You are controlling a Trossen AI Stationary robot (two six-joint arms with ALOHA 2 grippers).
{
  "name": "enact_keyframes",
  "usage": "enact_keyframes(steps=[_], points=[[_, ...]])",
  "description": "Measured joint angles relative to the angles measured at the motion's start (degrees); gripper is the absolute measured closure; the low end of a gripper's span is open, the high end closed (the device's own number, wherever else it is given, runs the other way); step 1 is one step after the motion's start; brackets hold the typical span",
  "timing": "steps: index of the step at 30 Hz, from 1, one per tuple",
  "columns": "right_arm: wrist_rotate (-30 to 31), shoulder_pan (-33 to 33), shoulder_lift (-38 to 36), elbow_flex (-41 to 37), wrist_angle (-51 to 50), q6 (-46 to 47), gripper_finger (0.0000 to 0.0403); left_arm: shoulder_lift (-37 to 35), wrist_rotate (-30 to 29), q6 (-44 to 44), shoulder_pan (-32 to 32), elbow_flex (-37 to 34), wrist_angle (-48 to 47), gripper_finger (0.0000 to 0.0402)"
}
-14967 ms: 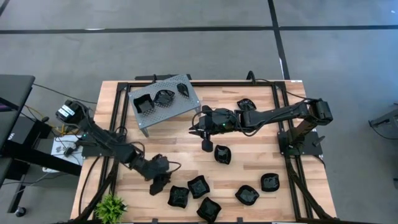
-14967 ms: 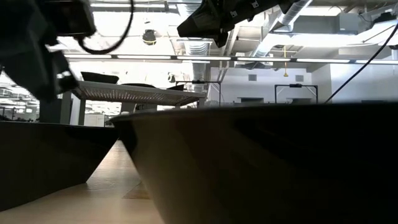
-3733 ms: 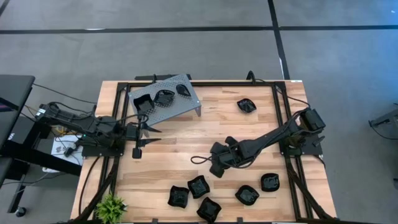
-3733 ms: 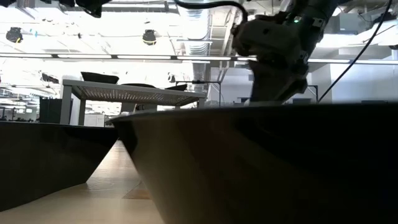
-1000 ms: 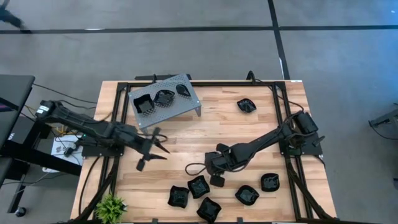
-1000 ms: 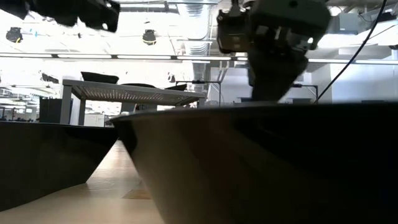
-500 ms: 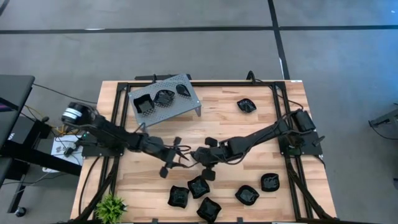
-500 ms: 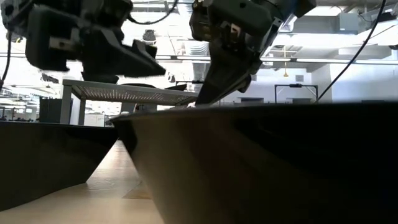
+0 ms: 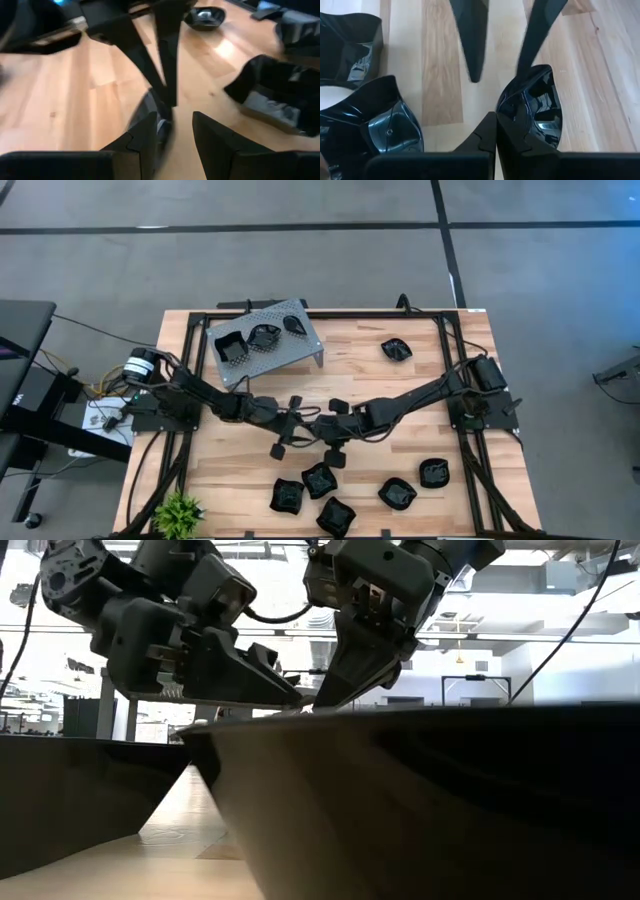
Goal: Pick & Place Mini shaped plates
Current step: Stack the black leaf shaped plate on top of the black leaf shaped plate on the shelf
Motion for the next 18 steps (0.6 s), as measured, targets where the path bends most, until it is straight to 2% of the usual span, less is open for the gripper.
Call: enact_keyframes(steps=[3,14,18], points=[[0.02,0.07,0.02,0.0,0.09,-0.42,0.0403,0.47,2.85,-2.93,0.51,-0.02,-0.41,0.0275],[0.01,0.09,0.04,0.0,2.79,-3.43,0.0403,2.66,2.67,-3.49,1.25,-0.05,-0.65,0.0275],[0.02,-0.04,0.04,0.0,3.02,-3.45,0.0403,2.14,2.48,-3.35,1.36,-0.02,-0.36,0.0288]])
